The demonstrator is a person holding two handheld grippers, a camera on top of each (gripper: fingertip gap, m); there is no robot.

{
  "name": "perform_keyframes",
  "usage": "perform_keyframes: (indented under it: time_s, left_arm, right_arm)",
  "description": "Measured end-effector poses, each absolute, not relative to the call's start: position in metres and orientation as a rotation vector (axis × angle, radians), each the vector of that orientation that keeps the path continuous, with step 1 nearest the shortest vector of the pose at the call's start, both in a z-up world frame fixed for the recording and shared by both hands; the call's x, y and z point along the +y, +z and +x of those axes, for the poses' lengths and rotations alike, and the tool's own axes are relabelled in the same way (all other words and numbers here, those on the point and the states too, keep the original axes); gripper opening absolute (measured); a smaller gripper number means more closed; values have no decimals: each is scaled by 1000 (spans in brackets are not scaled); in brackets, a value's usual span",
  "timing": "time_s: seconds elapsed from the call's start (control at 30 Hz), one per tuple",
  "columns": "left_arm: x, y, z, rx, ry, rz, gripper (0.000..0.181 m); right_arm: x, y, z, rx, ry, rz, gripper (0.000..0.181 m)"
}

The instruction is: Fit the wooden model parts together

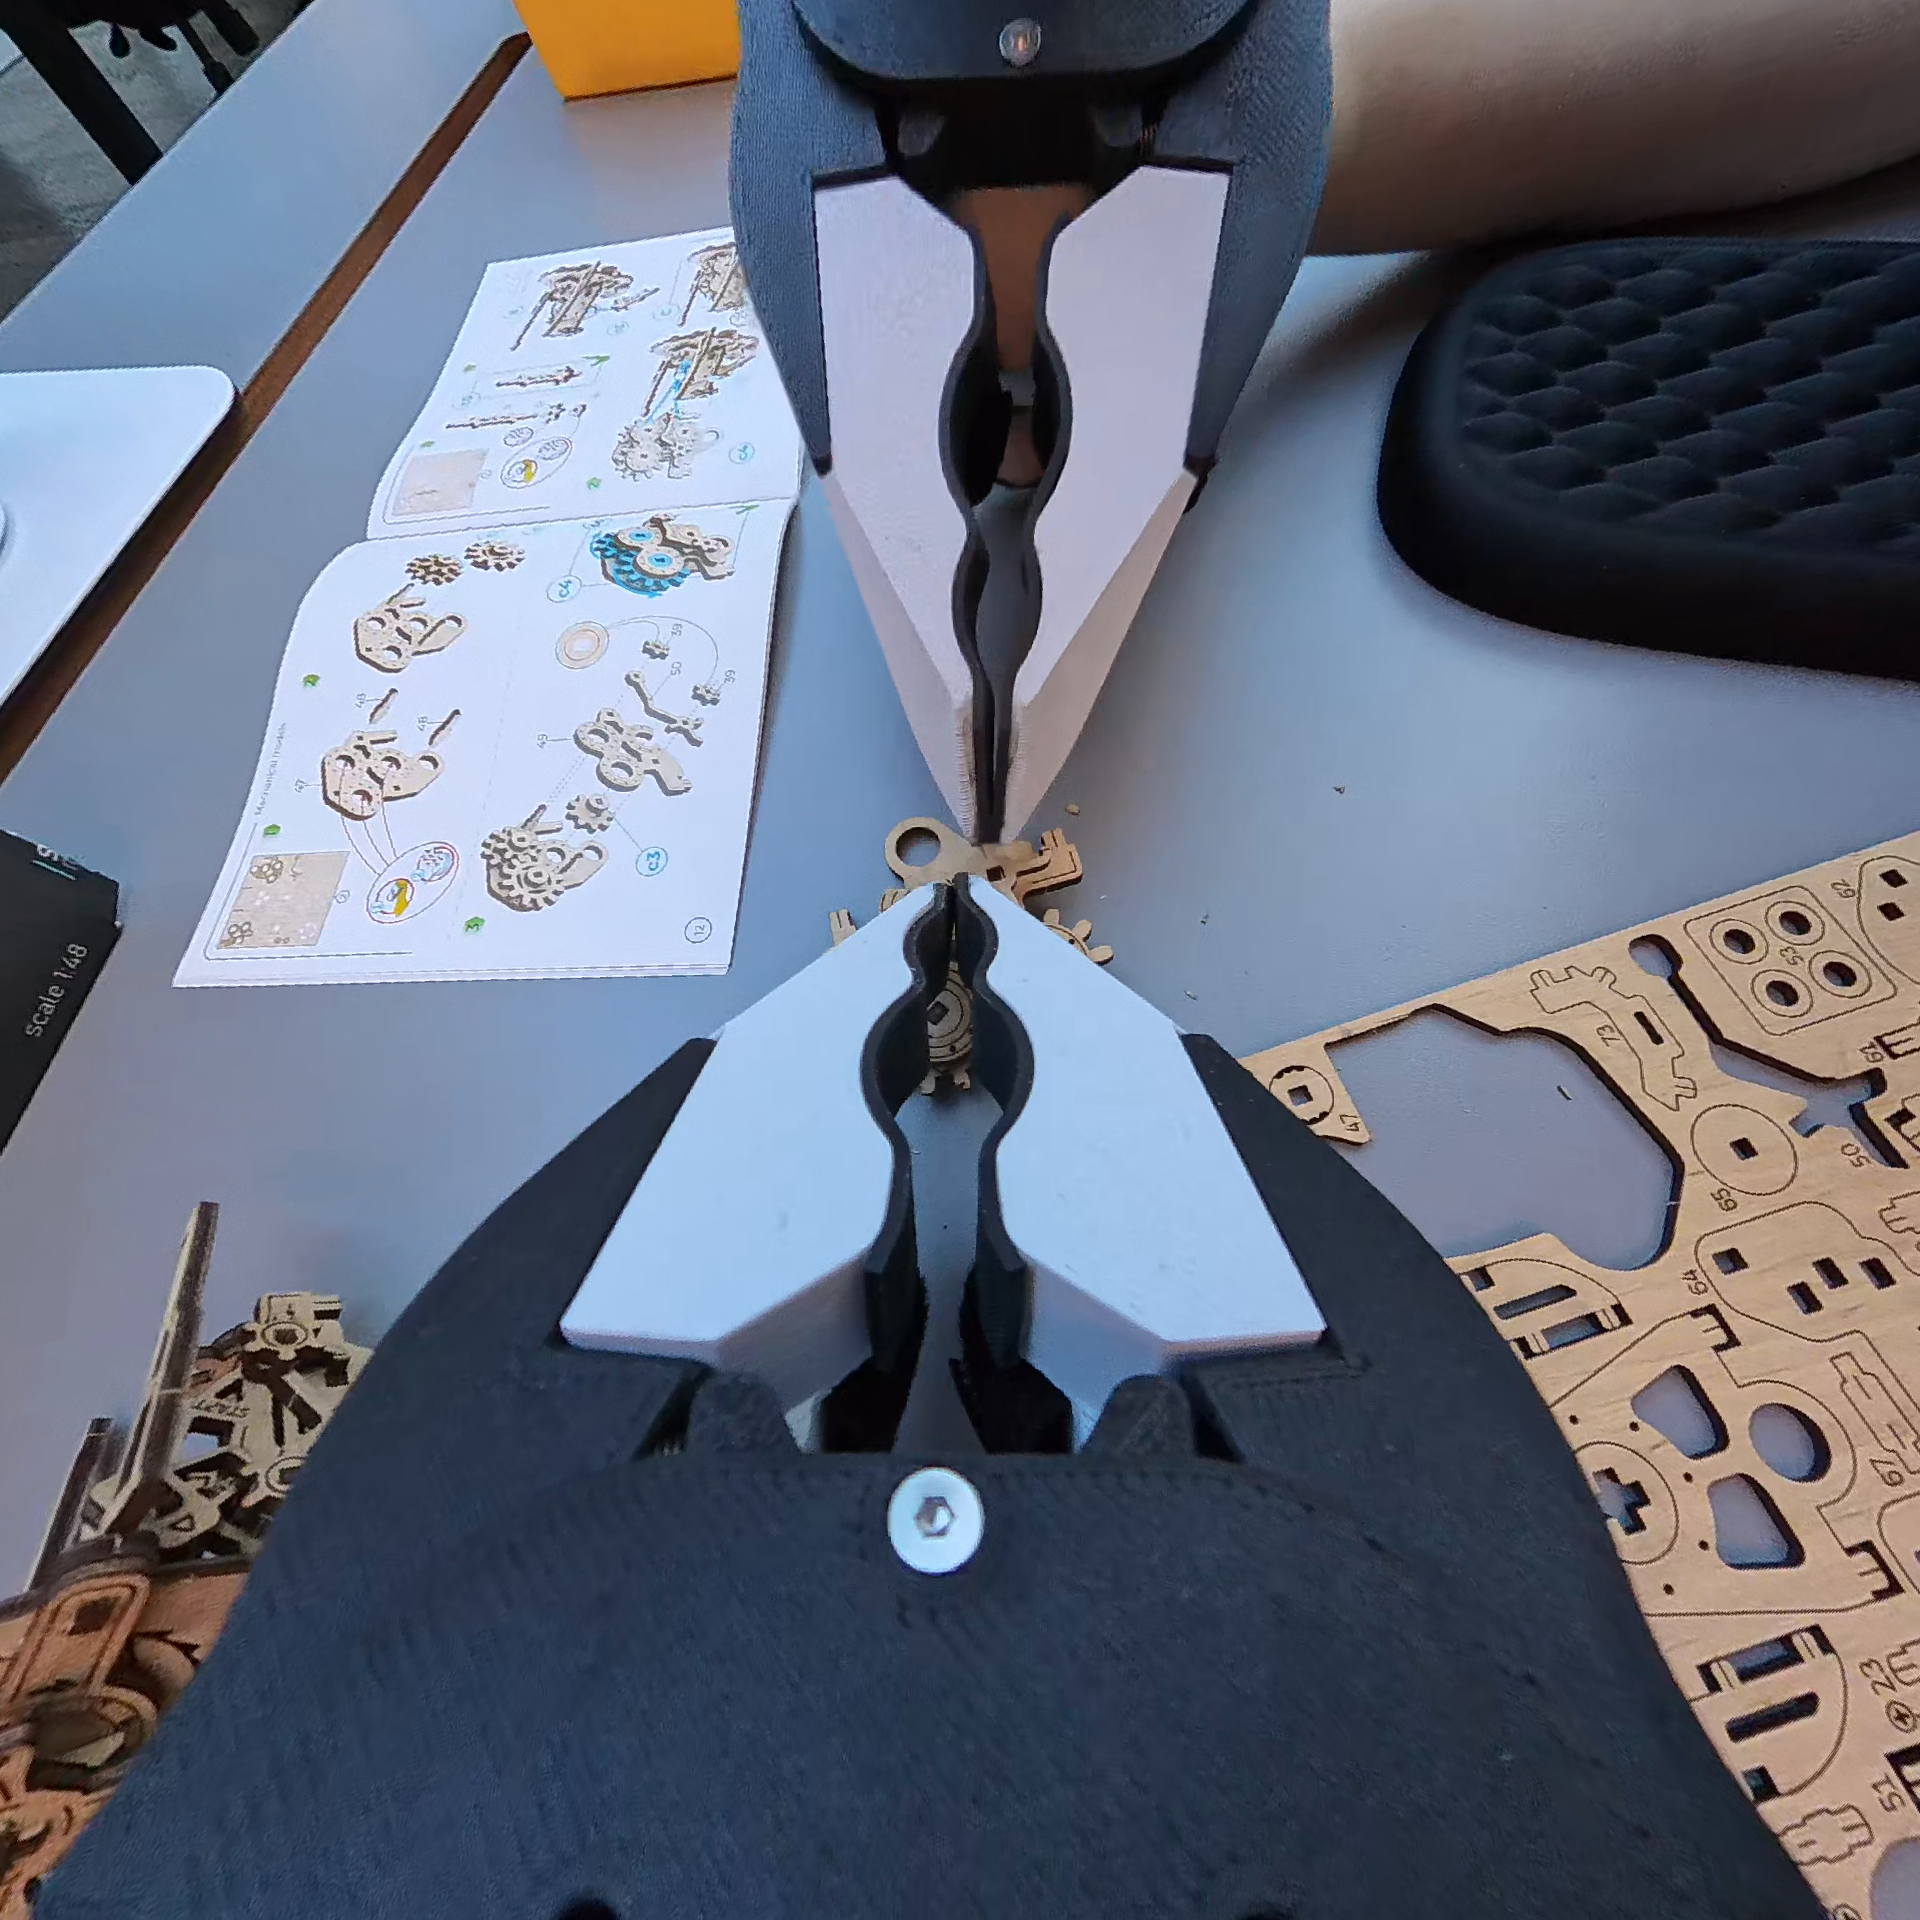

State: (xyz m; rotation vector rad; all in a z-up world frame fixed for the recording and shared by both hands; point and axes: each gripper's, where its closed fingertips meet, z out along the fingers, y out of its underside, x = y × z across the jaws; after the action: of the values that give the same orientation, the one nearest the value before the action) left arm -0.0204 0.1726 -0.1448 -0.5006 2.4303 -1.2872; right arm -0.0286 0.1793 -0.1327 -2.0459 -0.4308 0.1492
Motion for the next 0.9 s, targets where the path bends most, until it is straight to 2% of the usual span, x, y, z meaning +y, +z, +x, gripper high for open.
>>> perform_keyframes:
  time_s: [0.27, 0.9]
  left_arm:
    - [173, -145, -20, 2428, -1284, -499, 0]
    - [173, -149, -21, 2446, -1251, -494, 0]
  right_arm:
    - [179, -146, -28, -440, 138, -2114, 0]
    - [180, -133, -33, -417, 173, -2057, 0]
